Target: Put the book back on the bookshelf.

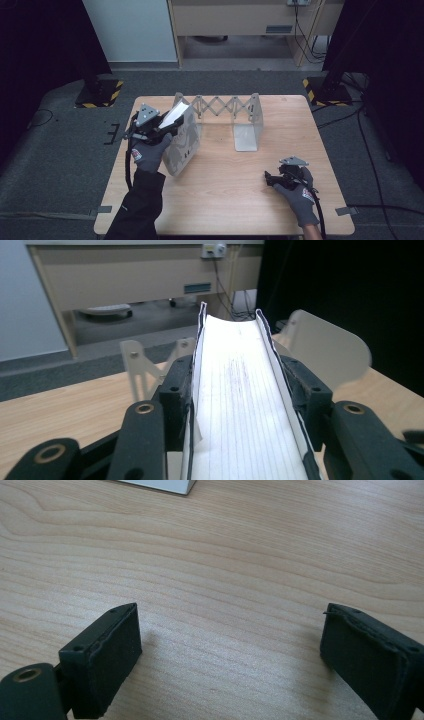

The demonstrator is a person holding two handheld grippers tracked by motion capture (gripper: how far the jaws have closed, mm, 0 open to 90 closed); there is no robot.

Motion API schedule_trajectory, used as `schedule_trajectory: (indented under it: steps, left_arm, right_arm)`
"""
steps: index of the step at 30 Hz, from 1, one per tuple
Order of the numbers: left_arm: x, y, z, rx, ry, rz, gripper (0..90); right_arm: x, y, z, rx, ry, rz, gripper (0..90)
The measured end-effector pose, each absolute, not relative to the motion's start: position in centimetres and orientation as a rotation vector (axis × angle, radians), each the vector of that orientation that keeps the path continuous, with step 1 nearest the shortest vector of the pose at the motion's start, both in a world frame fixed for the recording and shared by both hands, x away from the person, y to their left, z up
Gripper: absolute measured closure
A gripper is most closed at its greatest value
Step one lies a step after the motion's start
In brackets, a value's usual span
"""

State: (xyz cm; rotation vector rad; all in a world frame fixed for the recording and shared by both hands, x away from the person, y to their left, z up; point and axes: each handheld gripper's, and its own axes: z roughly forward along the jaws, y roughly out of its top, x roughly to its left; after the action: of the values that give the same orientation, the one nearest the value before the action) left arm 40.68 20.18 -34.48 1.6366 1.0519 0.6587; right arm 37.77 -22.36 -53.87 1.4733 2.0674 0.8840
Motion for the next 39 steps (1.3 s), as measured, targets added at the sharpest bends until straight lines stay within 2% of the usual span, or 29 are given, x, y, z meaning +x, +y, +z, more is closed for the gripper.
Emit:
schedule_trajectory:
  steps: [9, 18, 27, 39]
  left_arm:
    - [44.9, 19.0, -35.3, 1.636, 1.122, 0.754, 52.2]
    - [48.2, 17.9, -37.3, 1.642, 1.163, 0.705, 52.2]
    - [49.7, 17.2, -38.4, 1.647, 1.194, 0.726, 52.1]
    - [50.0, 16.0, -39.5, 1.553, 1.179, 0.786, 49.0]
  right_arm:
    - [37.8, -22.4, -53.9, 1.474, 2.068, 0.888, 9.6]
    - [37.8, -22.4, -53.9, 1.472, 2.07, 0.888, 9.6]
    - [37.8, -22.4, -53.9, 1.47, 2.072, 0.889, 9.5]
    - [37.8, -22.4, -53.9, 1.469, 2.072, 0.888, 9.4]
